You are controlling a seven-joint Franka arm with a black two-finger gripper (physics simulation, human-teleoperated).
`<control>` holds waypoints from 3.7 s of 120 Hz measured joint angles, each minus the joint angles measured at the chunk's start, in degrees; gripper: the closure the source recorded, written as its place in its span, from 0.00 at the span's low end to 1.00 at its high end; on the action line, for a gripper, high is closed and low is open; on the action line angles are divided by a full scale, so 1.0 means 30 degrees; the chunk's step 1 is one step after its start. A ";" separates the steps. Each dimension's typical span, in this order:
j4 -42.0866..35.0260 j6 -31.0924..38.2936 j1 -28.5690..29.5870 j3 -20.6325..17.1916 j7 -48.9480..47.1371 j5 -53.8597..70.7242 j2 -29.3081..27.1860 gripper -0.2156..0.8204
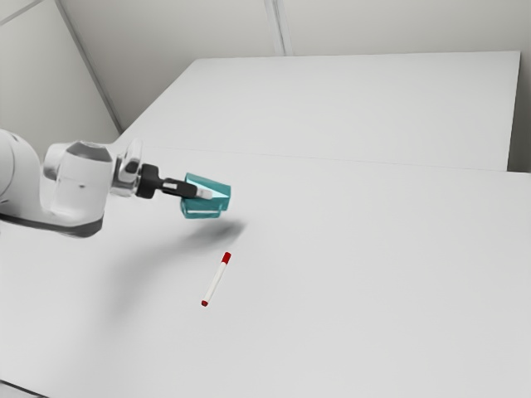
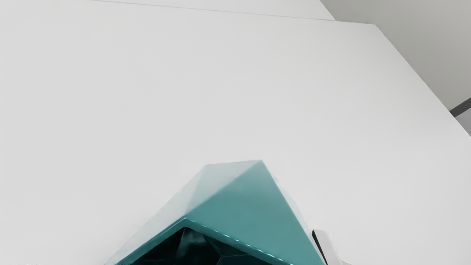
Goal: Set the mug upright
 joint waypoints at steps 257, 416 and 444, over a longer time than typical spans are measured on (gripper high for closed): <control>-0.5037 0.2851 -0.2223 -0.3426 -2.8828 2.7749 -0.5422 0.94; -0.5007 0.4054 -0.2781 -0.3408 -3.2468 2.8253 -0.3948 0.75; -0.4986 0.4101 -0.2886 -0.3408 -3.2493 2.8134 -0.4728 0.65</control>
